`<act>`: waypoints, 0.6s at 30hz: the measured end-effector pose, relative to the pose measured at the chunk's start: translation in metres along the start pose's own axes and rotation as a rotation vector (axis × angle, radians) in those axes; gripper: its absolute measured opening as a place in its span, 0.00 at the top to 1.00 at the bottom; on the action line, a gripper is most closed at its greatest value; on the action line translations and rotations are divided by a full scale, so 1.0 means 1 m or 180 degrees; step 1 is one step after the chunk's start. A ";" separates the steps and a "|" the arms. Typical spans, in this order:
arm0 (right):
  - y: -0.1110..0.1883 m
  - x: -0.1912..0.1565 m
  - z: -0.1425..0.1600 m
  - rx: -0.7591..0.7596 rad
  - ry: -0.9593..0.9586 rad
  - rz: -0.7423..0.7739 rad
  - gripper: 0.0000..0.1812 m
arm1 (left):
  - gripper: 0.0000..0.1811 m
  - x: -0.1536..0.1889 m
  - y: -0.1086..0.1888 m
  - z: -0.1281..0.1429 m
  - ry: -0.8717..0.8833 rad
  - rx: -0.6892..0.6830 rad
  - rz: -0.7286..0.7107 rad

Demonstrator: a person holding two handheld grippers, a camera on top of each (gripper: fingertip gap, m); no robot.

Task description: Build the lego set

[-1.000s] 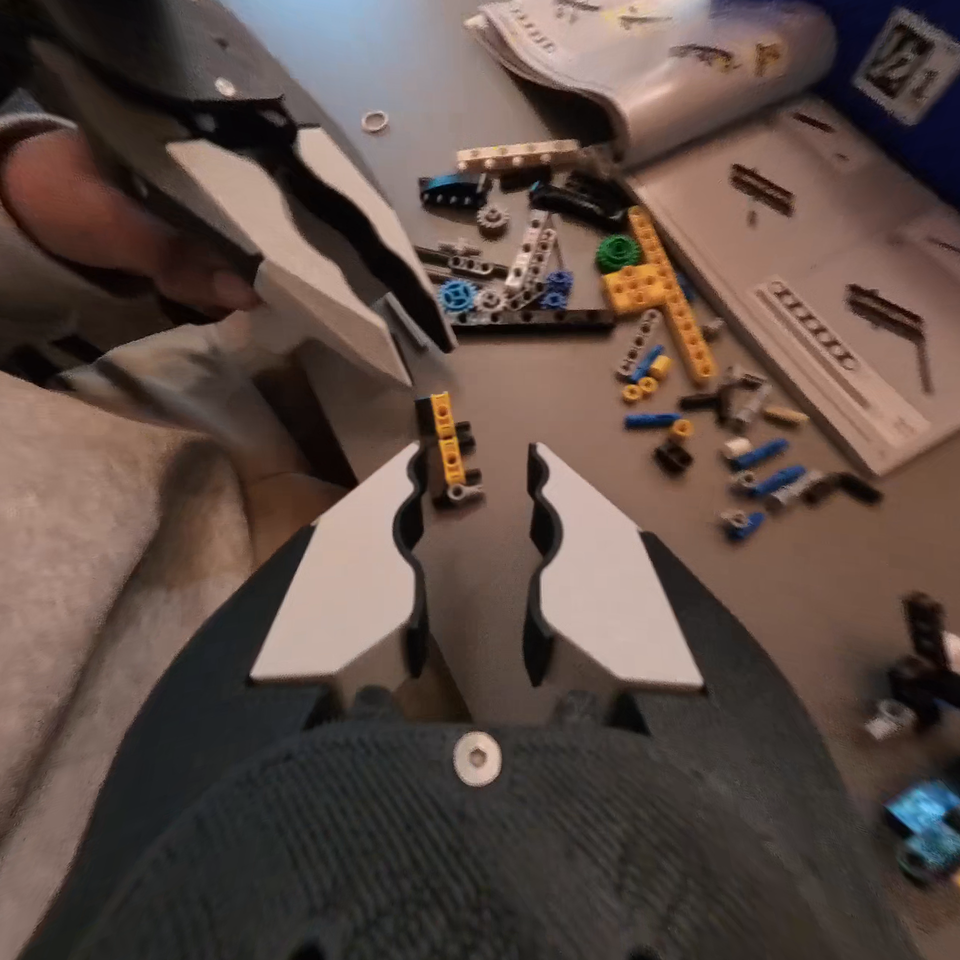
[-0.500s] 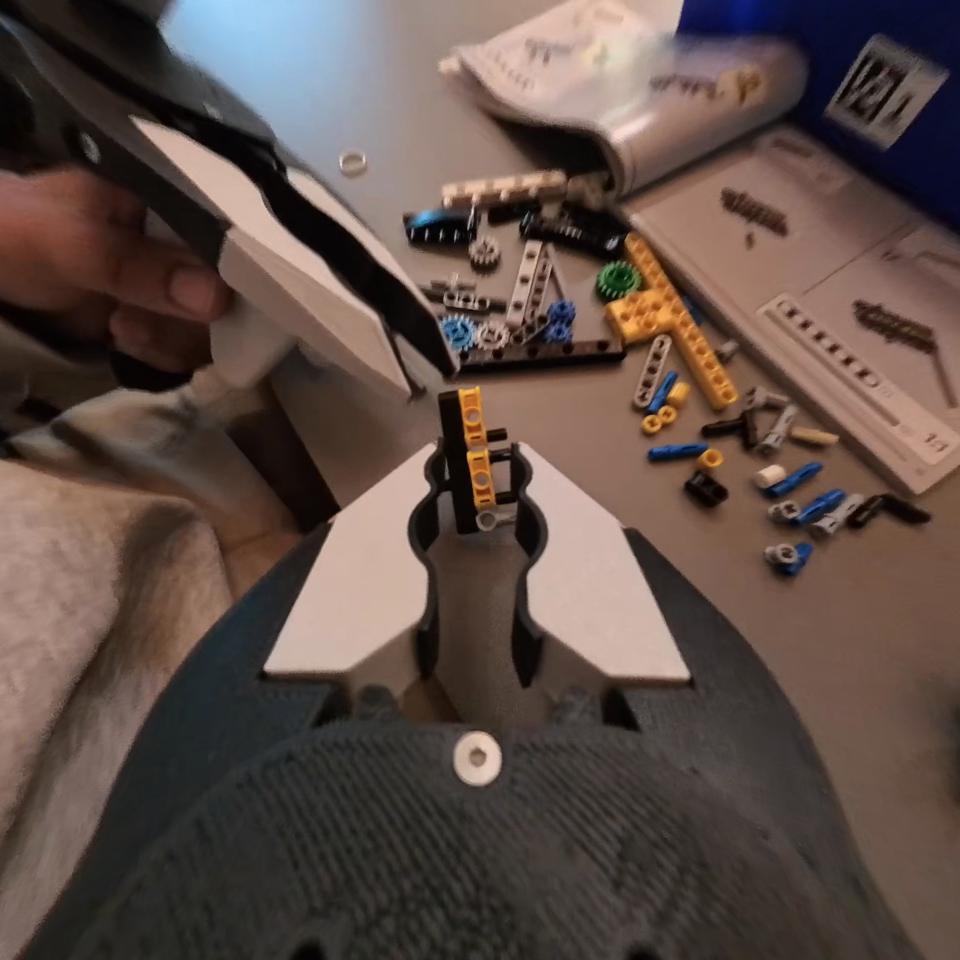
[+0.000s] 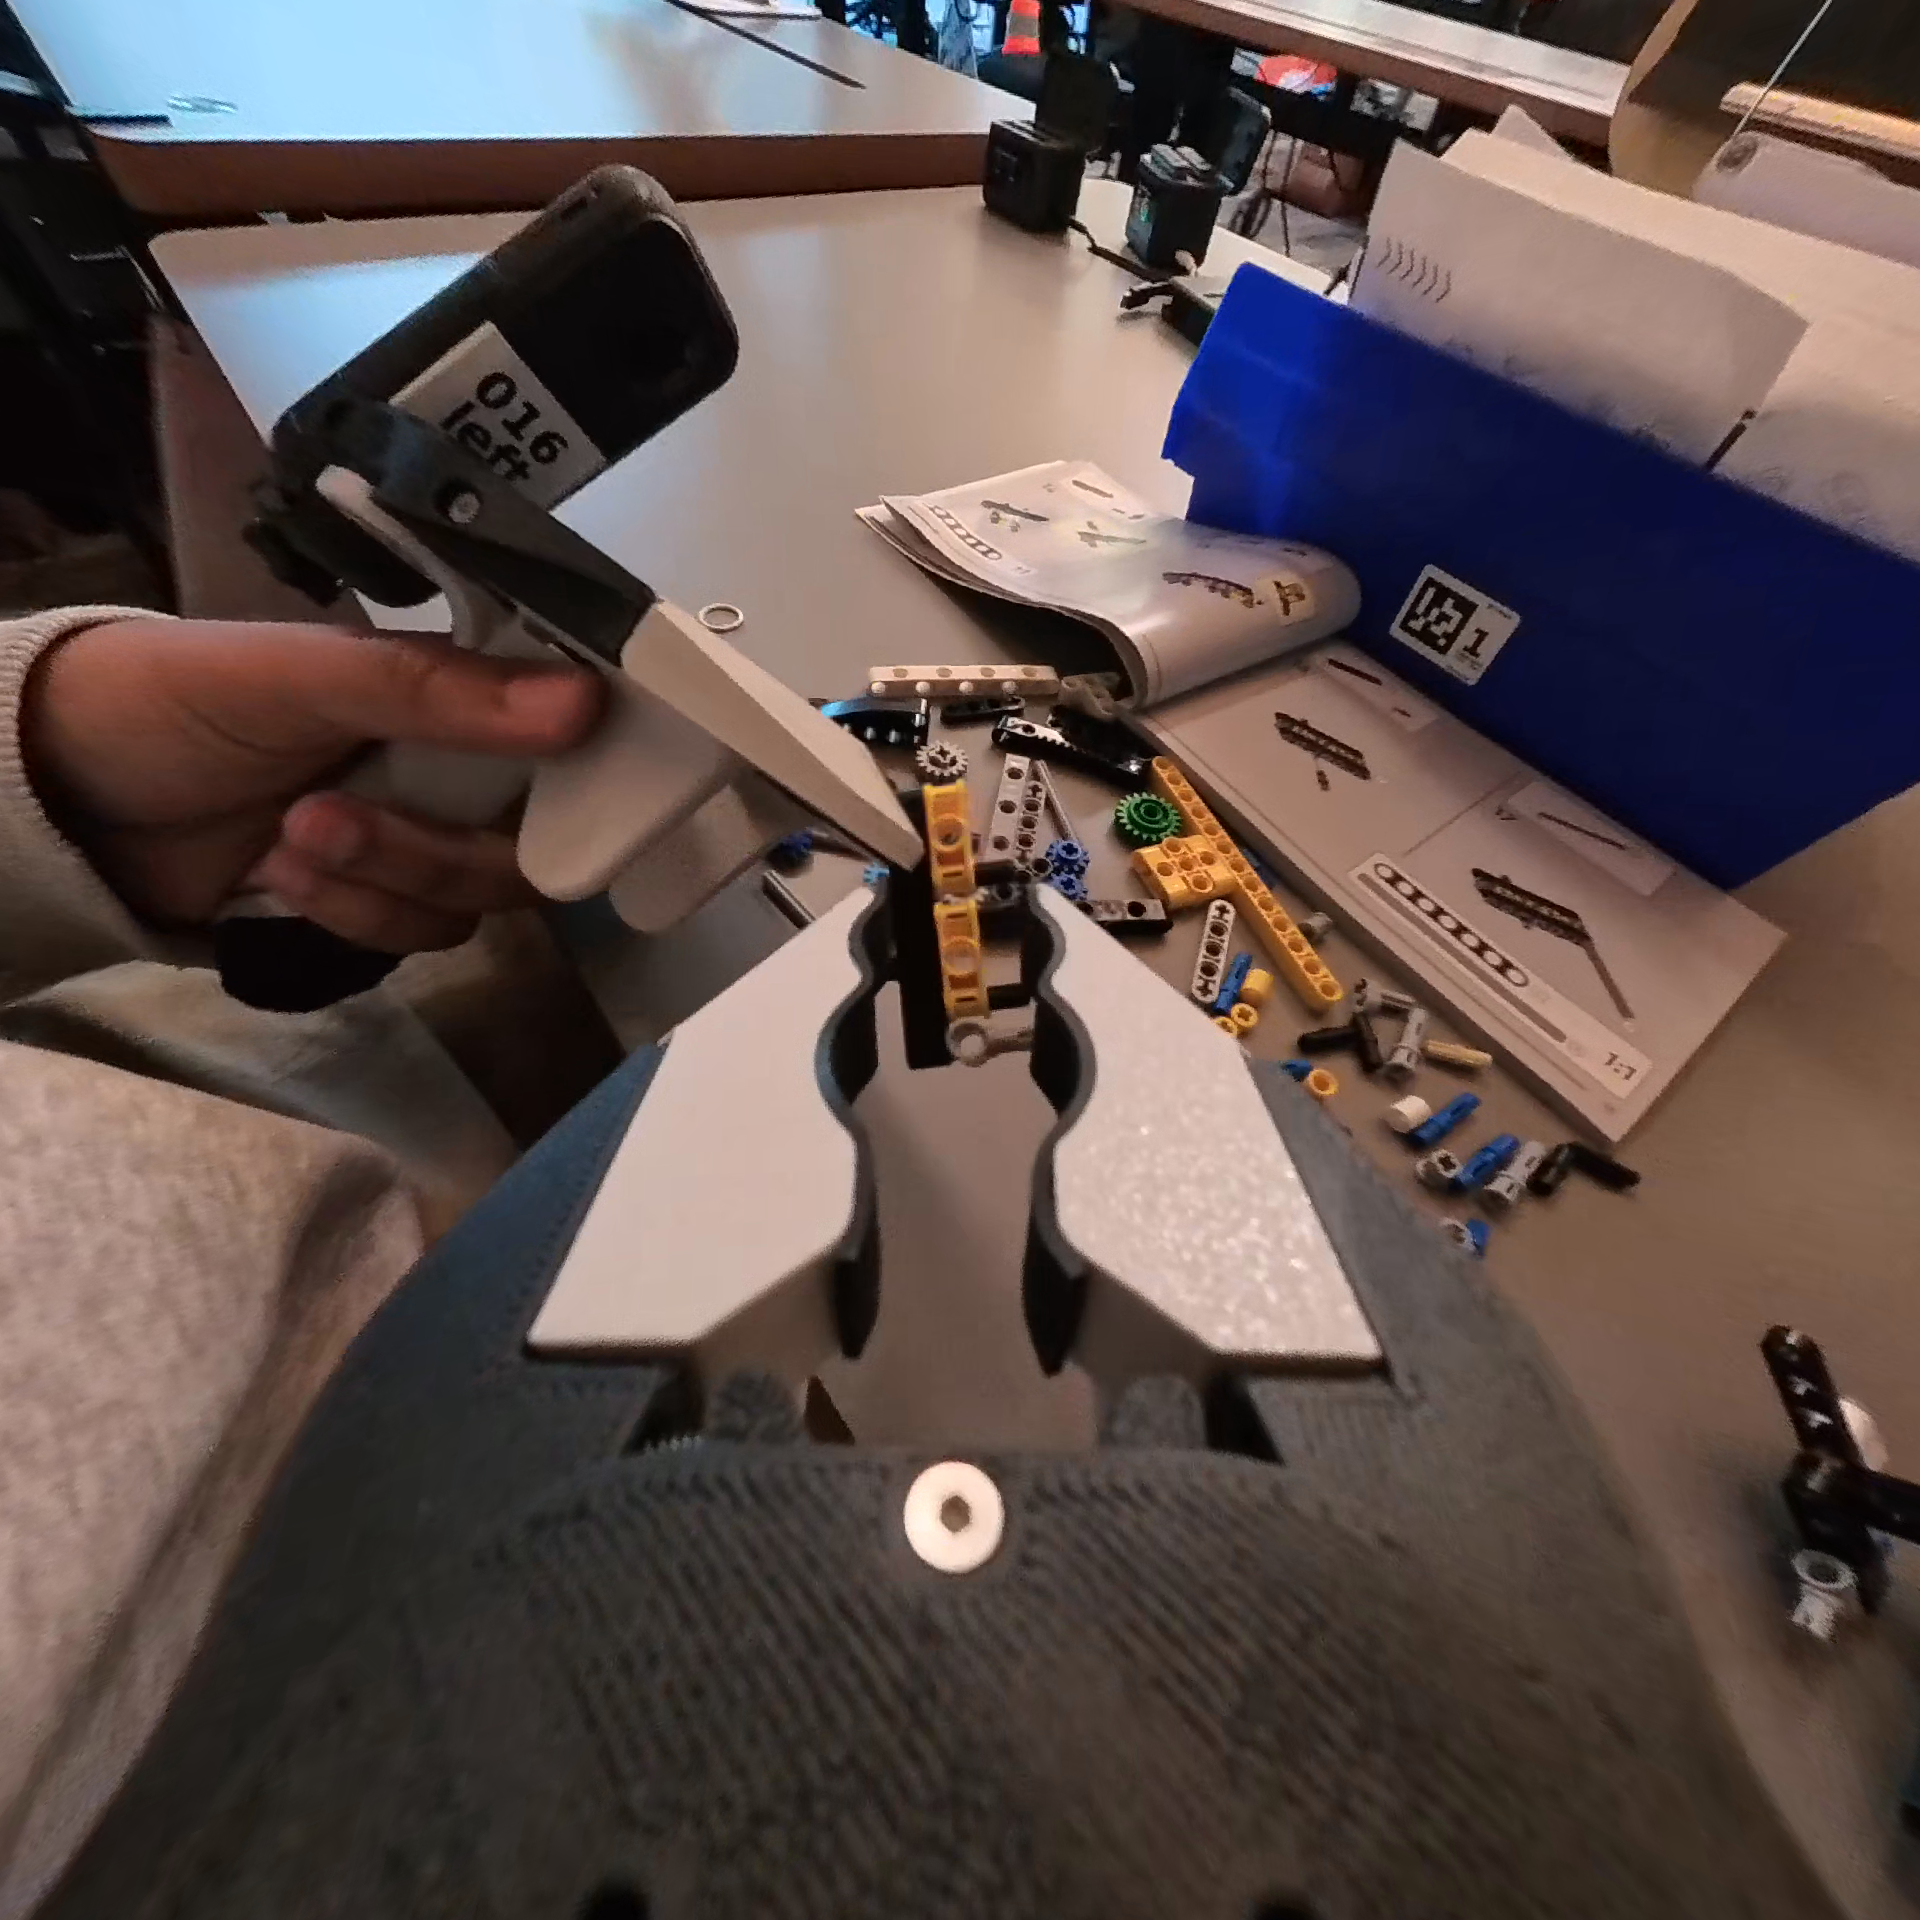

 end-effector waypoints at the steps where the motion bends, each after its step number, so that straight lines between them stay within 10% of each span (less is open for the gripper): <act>1: 0.000 0.000 0.000 0.0028 0.0006 -0.0067 0.87 | 0.97 0.000 0.001 -0.001 -0.0014 0.0018 0.0003; 6: 0.006 0.015 0.003 0.0172 -0.0475 -0.0662 0.74 | 0.97 0.001 0.003 0.003 -0.0291 -0.0288 0.0028; 12: 0.010 0.014 0.024 0.0204 -0.1756 -0.2675 0.86 | 0.97 0.007 0.002 0.009 -0.0493 -0.0623 0.0181; 18: 0.013 0.017 0.026 0.0240 -0.1737 -0.2601 0.91 | 0.97 0.011 0.004 0.011 -0.0462 -0.0716 0.0395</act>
Point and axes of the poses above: each gripper's, where its closed fingertips meet, y back along the fingers, z out of its underside, x = y × z across the jaws, the point moved 6 cm from there along y, back along the fingers, and after that the axes turned 7 degrees about -x, right-handed, at the moved point
